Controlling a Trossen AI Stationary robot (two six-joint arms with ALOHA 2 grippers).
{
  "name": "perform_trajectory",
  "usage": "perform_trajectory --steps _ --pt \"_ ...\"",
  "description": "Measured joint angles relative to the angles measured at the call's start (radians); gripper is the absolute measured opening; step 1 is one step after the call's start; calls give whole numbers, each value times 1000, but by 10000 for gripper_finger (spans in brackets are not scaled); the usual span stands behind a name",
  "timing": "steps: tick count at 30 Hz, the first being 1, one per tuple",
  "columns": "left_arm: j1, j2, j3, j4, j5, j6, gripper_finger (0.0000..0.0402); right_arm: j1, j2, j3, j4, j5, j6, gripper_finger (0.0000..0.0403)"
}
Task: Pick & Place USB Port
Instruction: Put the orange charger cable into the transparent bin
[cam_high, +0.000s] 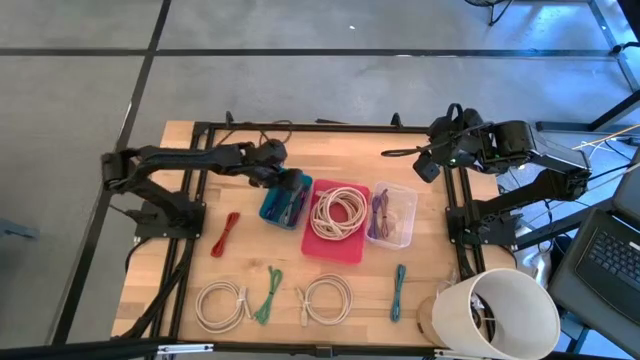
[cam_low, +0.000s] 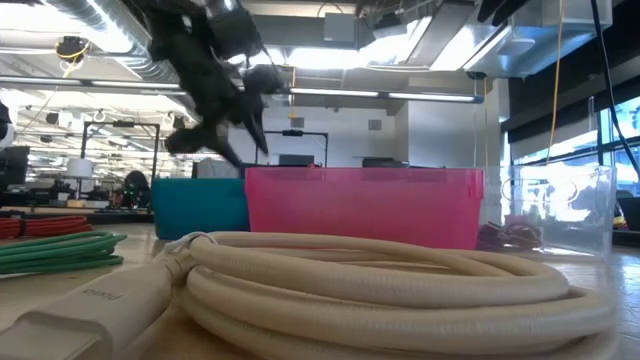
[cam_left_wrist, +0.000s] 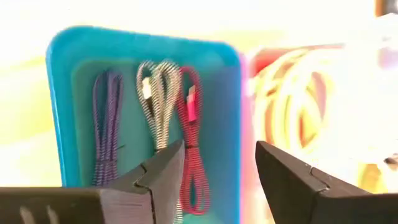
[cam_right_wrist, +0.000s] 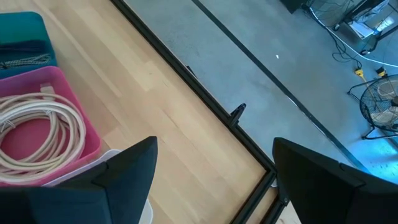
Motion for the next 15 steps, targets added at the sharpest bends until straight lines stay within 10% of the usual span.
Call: perform_trajectory --steps 15 --pt "-116 -590 2 243 -238 252 189 0 1 0 10 -65 159 322"
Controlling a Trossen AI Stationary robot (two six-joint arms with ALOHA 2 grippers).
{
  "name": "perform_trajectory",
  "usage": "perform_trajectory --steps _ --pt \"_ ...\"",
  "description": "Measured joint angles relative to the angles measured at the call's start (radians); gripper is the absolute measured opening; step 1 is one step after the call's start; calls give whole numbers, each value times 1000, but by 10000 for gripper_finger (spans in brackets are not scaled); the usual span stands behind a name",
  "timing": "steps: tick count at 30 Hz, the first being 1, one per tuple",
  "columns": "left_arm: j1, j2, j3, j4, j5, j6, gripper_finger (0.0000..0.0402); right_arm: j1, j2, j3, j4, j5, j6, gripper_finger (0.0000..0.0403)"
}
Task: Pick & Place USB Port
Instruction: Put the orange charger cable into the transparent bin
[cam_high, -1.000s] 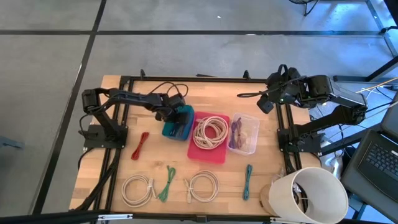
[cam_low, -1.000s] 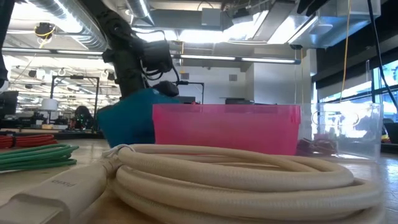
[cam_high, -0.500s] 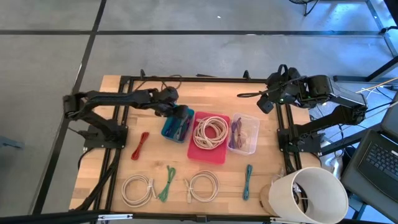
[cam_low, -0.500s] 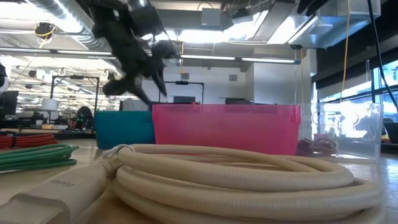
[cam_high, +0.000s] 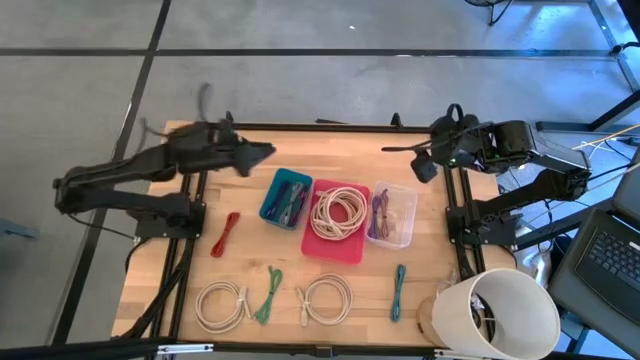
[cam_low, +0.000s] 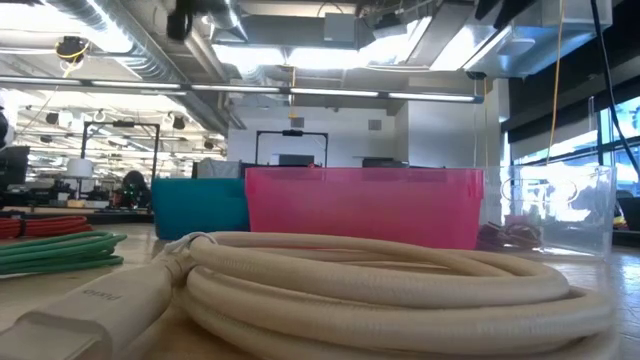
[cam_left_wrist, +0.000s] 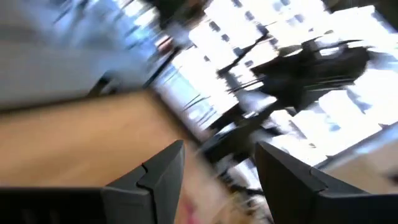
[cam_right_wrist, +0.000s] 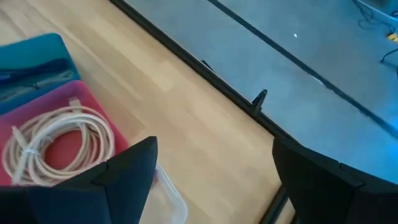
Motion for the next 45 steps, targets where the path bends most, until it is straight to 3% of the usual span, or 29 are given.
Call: perform_trajectory --steps 6,10,13,19,32,45 --pt "-38 -142 2 122 63 215 189 0 0 -21 147 -146 -1 322" --pt "-48 -200 2 131 76 249 189 12 10 -95 323 -363 -13 322" --pt "-48 -232 2 123 78 241 189 45 33 -166 443 -445 -3 322" --pt "-48 -267 2 126 78 238 189 89 99 -266 725 -519 -5 322" --pt "-48 -272 2 125 78 238 189 51 278 -264 1215 -670 -168 322" --pt "-48 -275 2 94 106 251 189 9 219 -264 1179 -660 -195 322"
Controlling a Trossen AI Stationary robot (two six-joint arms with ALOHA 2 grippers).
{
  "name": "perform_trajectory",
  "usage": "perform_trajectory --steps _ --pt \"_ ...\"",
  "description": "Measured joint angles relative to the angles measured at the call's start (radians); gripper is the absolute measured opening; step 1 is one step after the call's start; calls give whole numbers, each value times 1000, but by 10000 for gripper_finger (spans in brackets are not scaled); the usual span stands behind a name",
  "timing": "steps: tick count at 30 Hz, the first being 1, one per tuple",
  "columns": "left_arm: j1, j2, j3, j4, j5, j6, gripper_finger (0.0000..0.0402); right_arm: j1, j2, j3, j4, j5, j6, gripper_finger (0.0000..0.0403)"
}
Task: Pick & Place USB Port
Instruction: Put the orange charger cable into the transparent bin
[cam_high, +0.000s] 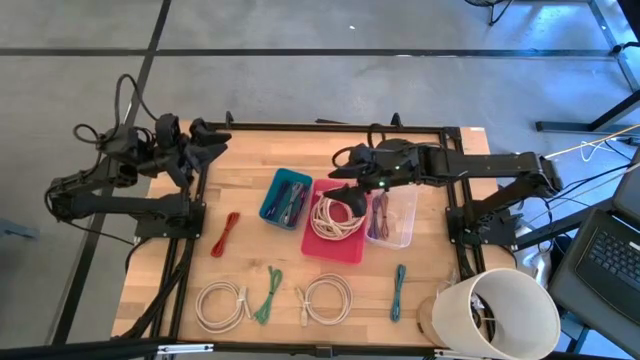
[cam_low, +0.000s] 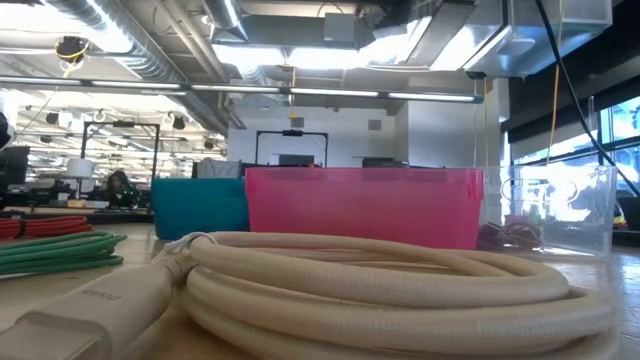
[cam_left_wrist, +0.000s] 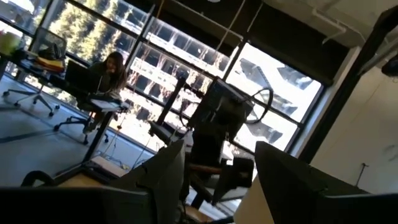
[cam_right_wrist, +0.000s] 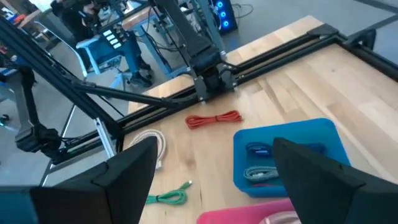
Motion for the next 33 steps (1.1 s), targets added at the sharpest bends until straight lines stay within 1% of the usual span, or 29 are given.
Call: perform_trajectory --steps 3,8,12,15,17,21,23,25,28,30,31,33 --pt "0 -2 0 -8 25 9 189 -3 -21 0 7 25 -4 322" --pt "0 0 0 -7 25 10 189 -14 -39 0 7 58 -52 322" --pt "0 0 0 -4 20 11 189 -23 -51 1 9 62 -49 322" --pt "0 14 0 81 5 11 189 -24 -51 1 9 63 -49 322" --pt "0 16 0 109 2 6 189 -23 -51 1 9 63 -48 322" --pt "-1 15 0 118 58 -134 189 -23 -51 1 8 63 -49 322" --pt "-1 16 0 86 74 -137 189 -27 -51 1 8 63 -55 322" --pt "-1 25 0 40 68 -116 189 -35 -51 1 8 62 -72 322" --pt "-1 54 0 -74 49 -170 189 -48 -51 1 8 62 -72 322" --pt "-1 88 0 -175 69 -212 187 -55 -51 1 8 62 -72 322" --pt "-1 104 0 -247 68 -257 186 -57 -51 1 6 62 -72 322" --pt "-2 136 0 -413 39 -355 184 -62 -51 1 0 62 -71 322"
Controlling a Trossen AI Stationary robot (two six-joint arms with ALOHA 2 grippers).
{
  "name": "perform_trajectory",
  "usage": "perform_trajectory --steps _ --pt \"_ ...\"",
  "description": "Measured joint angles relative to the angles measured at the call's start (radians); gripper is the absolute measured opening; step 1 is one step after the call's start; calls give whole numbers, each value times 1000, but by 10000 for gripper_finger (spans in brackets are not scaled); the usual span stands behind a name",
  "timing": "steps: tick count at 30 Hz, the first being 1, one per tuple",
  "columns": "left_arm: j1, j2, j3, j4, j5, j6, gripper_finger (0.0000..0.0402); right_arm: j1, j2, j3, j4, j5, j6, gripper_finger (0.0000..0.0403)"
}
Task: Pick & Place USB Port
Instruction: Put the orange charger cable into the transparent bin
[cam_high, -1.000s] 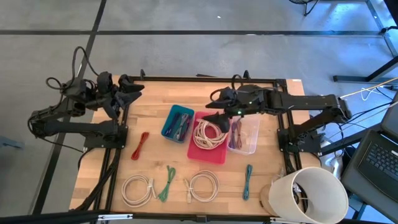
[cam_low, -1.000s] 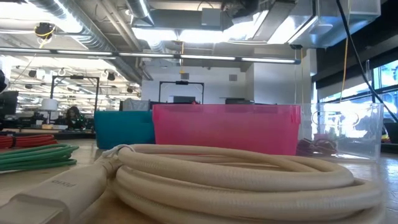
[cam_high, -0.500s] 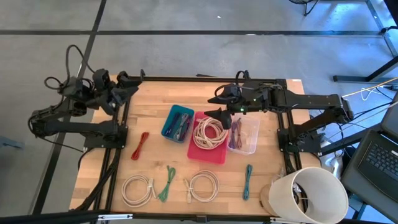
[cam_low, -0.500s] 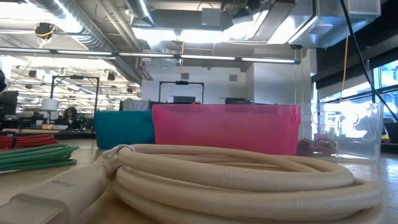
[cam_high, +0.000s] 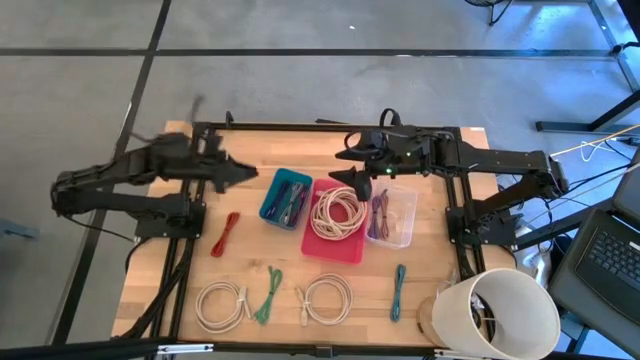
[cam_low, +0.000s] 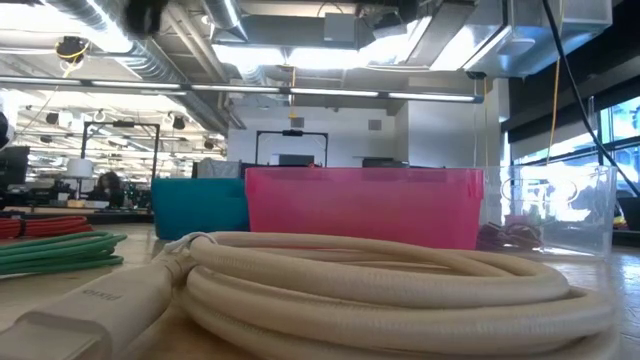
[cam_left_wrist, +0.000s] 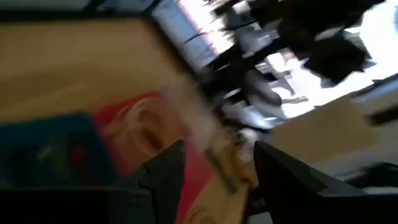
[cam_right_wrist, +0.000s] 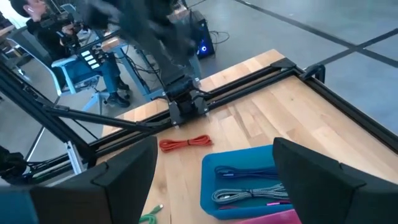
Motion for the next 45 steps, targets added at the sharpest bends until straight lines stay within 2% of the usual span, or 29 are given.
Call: perform_trajectory --steps 3,6,9,11,18,24,31,42,45 --pt "-1 44 0 -281 -90 -98 179 -1 0 0 -25 0 0 322" --pt "-1 92 -1 -515 -137 -177 174 -1 0 0 -43 0 -1 322" --pt "-1 142 -1 -666 -152 -242 170 -1 0 0 -44 0 -5 322" --pt "-4 177 -20 -706 -123 -263 169 -1 0 0 -44 0 -8 322" --pt "-111 276 -179 -640 8 -344 169 -1 0 0 -48 0 -7 322" --pt "-224 325 -250 -600 -19 -439 169 -1 0 0 -86 0 -7 322" --pt "-301 387 -302 -536 -21 -499 169 -1 1 0 -90 0 -6 322" --pt "-334 500 -375 -398 -16 -527 167 -1 1 1 -92 0 -5 322" --pt "-334 529 -385 -384 -17 -527 156 -1 1 1 -91 0 -4 322"
